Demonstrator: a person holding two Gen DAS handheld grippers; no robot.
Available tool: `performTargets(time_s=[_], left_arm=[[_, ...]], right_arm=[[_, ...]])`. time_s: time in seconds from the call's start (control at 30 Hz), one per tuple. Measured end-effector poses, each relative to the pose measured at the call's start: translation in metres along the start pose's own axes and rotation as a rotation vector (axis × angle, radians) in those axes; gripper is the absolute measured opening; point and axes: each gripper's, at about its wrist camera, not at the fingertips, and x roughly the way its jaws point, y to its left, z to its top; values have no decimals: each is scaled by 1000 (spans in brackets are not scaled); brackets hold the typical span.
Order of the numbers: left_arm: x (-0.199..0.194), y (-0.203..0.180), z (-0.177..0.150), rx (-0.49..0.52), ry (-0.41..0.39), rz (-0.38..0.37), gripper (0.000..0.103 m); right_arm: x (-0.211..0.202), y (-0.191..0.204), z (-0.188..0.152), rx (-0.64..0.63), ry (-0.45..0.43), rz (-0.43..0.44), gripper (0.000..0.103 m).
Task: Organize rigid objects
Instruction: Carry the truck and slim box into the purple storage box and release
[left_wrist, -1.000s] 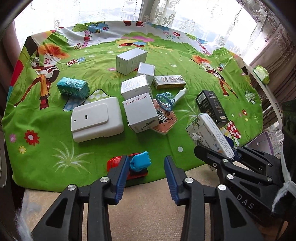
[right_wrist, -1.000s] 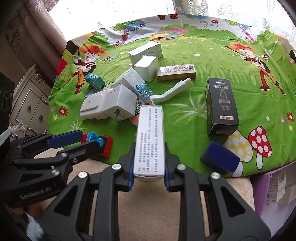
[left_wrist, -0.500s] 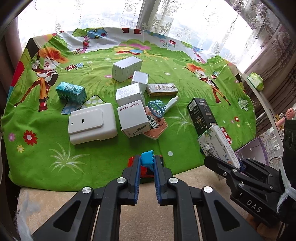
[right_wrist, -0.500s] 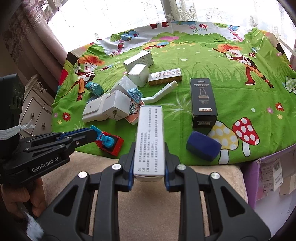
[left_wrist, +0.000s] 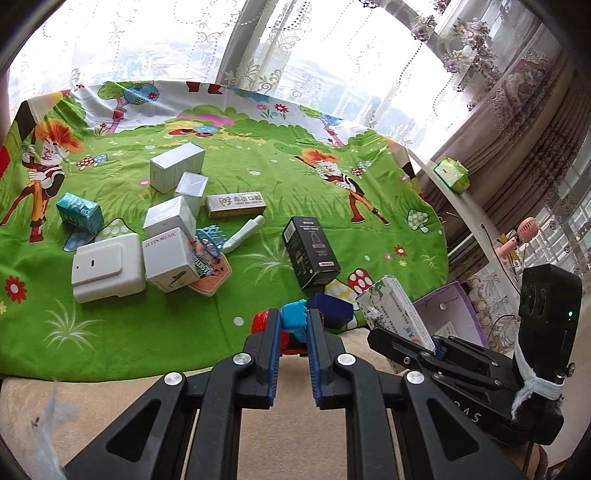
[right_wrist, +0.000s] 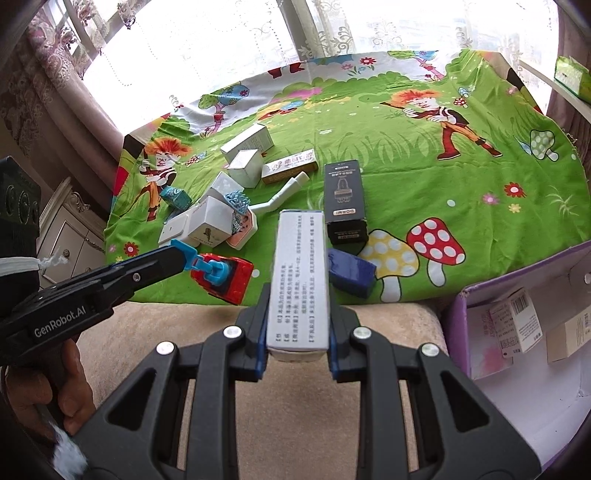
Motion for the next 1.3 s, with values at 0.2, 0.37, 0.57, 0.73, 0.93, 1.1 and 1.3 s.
performTargets(time_s=[0.2, 0.37, 0.57, 0.73, 0.93, 1.1, 1.3], left_arm=[[11, -31, -2, 10, 25, -113, 14], [22, -58, -7, 29, 66, -202, 14], [36, -89, -13, 59, 111, -273, 14], [46, -111, -18, 82, 148, -339, 14], [56, -132, -25, 133, 188, -408, 14], [66, -136, -30, 140, 252, -440, 19], [62, -130, -28, 124, 240, -436, 22]], right_arm=[[-27, -32, -8, 49, -30, -54, 28], [-49, -65, -18, 101, -49, -129, 28], [-75, -104, -28, 166, -78, -220, 28], [-88, -133, -36, 232, -88, -277, 28], [-102, -147, -41, 268, -111, -344, 28], [-104, -155, -42, 306, -115, -383, 54], [-106, -151, -41, 295, -125, -385, 64]])
